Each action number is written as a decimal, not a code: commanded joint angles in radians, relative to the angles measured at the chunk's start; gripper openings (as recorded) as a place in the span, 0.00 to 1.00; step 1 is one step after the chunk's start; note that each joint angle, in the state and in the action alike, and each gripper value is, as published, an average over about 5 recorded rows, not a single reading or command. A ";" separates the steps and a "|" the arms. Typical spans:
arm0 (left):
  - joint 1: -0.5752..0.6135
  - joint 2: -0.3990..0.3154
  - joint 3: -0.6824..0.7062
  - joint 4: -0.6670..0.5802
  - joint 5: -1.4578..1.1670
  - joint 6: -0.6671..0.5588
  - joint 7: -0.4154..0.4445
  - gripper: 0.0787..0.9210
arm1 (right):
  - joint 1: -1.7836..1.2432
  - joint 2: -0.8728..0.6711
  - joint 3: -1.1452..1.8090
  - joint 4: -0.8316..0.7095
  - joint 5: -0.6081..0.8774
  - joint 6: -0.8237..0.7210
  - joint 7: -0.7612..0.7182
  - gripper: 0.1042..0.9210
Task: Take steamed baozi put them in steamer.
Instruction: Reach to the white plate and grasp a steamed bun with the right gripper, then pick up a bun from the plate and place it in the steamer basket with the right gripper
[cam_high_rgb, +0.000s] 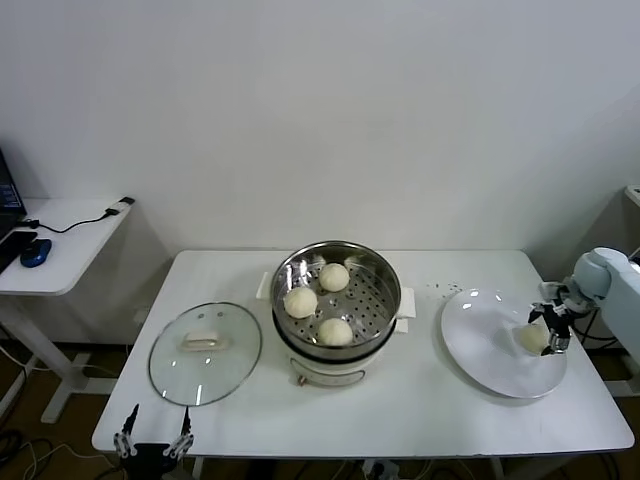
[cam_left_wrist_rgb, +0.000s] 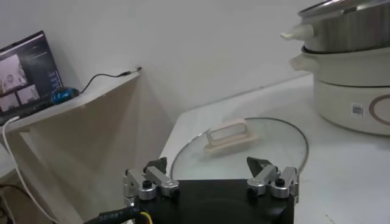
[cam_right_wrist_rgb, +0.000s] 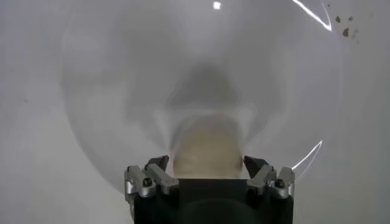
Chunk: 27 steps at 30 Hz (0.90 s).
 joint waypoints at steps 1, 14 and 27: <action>0.002 0.000 0.002 0.002 0.003 -0.001 -0.001 0.88 | -0.012 0.026 0.031 -0.044 -0.034 0.002 -0.007 0.88; 0.005 -0.003 0.006 0.003 0.005 -0.004 -0.002 0.88 | 0.010 0.026 0.028 -0.049 -0.022 0.000 -0.026 0.57; 0.018 -0.003 0.015 -0.008 -0.003 -0.019 -0.001 0.88 | 0.390 0.020 -0.424 0.113 0.416 -0.096 -0.032 0.54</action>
